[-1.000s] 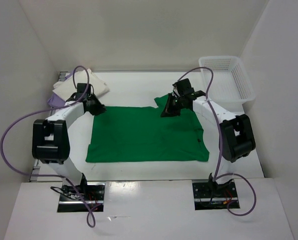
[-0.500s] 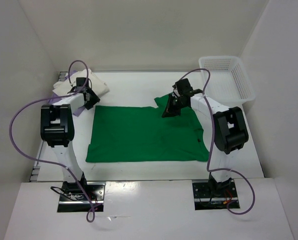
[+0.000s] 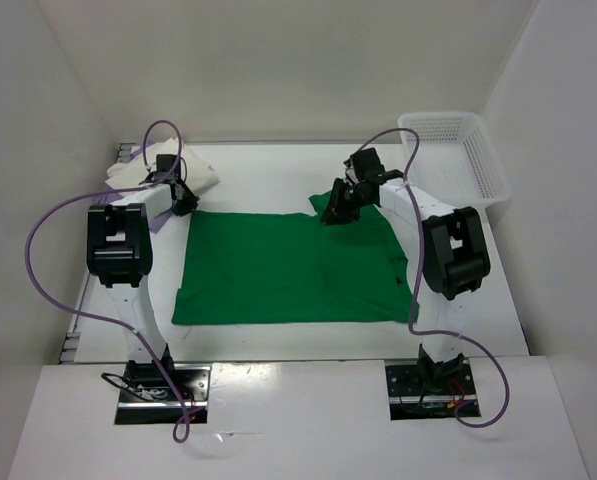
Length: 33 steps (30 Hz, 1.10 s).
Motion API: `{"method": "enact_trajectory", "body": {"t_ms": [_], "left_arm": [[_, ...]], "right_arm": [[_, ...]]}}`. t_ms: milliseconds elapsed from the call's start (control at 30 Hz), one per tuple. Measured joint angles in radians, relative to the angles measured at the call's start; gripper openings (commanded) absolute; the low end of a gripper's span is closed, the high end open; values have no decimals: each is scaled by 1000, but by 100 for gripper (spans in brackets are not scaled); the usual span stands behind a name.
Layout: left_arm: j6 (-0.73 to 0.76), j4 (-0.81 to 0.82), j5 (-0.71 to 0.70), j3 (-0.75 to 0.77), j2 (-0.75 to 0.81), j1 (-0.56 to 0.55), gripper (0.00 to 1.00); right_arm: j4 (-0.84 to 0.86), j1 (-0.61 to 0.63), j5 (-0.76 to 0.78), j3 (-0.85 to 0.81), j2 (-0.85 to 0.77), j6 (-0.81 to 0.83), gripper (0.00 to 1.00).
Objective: Fold and stack the t-shirts
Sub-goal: Grap the side of the flattened tshirt furthest away from the robot with both arms
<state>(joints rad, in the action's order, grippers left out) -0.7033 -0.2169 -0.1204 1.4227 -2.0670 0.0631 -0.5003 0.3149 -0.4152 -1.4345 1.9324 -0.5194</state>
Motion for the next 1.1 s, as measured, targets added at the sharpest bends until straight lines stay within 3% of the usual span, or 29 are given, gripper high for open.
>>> {"method": "enact_trajectory", "body": {"t_ms": [167, 267, 667, 833, 1100], "left_arm": [[18, -2, -7, -3, 0, 0, 5], [21, -2, -6, -5, 1, 0, 0], [21, -5, 36, -64, 51, 0, 0], [21, -5, 48, -72, 61, 0, 0], [20, -2, 57, -84, 66, 0, 0]], "right_arm": [[3, -62, 37, -157, 100, 2, 52], [5, -106, 97, -291, 194, 4, 52], [-131, -174, 373, -892, 634, 48, 52], [-198, -171, 411, -985, 692, 72, 48], [-228, -142, 397, -993, 699, 83, 42]]}}
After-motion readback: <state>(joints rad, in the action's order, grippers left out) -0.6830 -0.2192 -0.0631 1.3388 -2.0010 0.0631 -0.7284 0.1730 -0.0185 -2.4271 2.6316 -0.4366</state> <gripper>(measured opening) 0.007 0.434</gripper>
